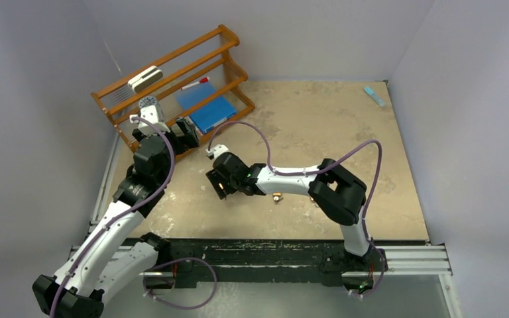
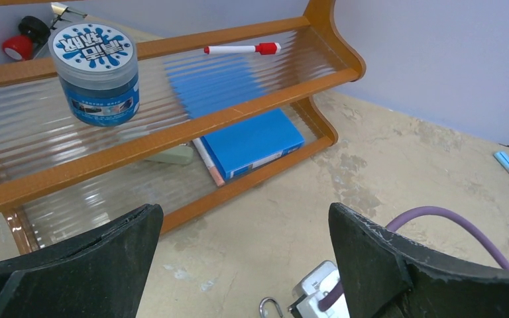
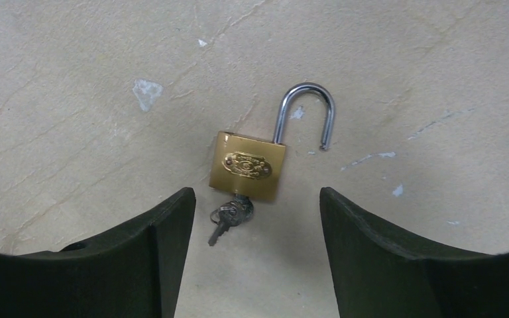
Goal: Lock with the key
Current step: Pick up the lock from the center of the board.
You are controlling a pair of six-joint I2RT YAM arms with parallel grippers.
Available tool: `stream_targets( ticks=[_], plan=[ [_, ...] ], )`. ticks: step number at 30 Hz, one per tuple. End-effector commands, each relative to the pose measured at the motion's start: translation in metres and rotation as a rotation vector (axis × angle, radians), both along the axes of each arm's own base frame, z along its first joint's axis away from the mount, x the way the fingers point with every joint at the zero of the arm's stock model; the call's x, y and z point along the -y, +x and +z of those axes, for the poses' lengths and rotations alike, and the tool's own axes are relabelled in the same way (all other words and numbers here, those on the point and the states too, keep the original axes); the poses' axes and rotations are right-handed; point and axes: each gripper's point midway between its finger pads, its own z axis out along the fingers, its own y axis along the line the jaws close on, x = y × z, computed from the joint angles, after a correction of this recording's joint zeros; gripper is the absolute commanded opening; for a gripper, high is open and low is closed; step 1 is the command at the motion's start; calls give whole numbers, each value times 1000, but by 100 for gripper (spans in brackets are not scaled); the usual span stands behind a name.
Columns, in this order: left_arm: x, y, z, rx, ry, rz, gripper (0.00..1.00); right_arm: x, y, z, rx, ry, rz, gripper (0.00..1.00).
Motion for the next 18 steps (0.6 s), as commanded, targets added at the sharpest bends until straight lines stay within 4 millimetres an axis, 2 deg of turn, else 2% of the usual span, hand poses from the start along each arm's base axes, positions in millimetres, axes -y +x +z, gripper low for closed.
stream_targets(
  ticks=[1, 8, 15, 18],
  plan=[
    [3, 4, 11, 29, -31, 4, 96, -21, 3, 14, 21, 64, -12, 69],
    [11, 5, 6, 11, -42, -33, 96, -25, 5, 4, 25, 61, -28, 65],
    [4, 5, 9, 17, -19, -10, 96, -29, 11, -6, 29, 48, -50, 64],
    [1, 6, 8, 16, -18, 3, 97, -31, 14, -11, 24, 47, -71, 56]
  ],
)
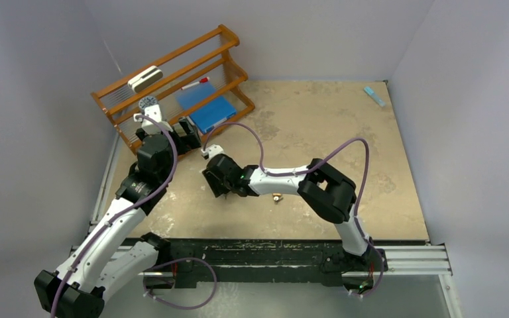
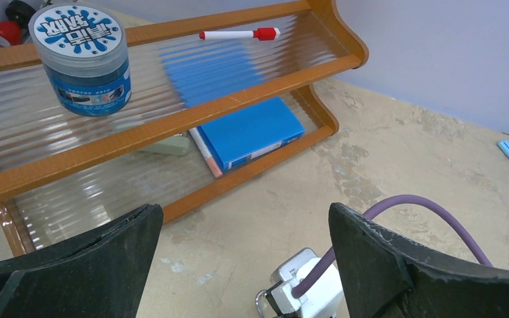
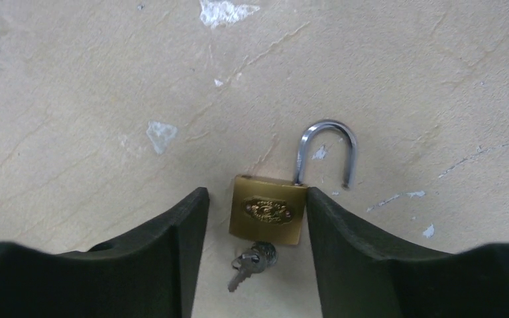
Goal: Lock with the key
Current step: Pick up the lock from the center of the board.
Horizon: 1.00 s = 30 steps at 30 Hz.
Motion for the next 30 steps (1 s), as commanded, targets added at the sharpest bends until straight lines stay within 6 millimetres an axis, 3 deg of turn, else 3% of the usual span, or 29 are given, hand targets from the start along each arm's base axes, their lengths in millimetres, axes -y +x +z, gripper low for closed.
stream_targets(
  ticks=[1, 6, 10, 13, 15, 18, 22, 25, 28, 30],
  plan=[
    [-6, 2, 18, 52, -17, 22, 97, -8, 7, 1, 7, 21, -48, 53],
    [-14, 2, 21, 61, -22, 45, 97, -5, 8, -6, 7, -12, -58, 39],
    [-23, 1, 24, 71, -30, 69, 97, 2, 7, -8, 4, -44, -65, 13],
    [-29, 1, 26, 80, -35, 84, 97, -1, -3, 3, 2, -15, 38, 8],
    [-33, 2, 25, 81, -34, 94, 98, -7, -10, 23, 43, 38, 150, 7],
    [-36, 4, 26, 87, -29, 89, 97, -1, -13, 55, 68, 113, 241, 6],
    [-20, 3, 36, 122, 6, -37, 98, 16, -28, 103, 6, 284, 402, 5],
    [14, -3, 47, 161, 59, -273, 99, 39, -38, 148, -20, 384, 507, 6],
    [67, -29, 49, 178, 98, -638, 99, 68, -50, 189, -47, 476, 608, 6],
    [90, -47, 54, 184, 95, -819, 99, 85, -60, 219, -66, 580, 680, 6]
  ],
)
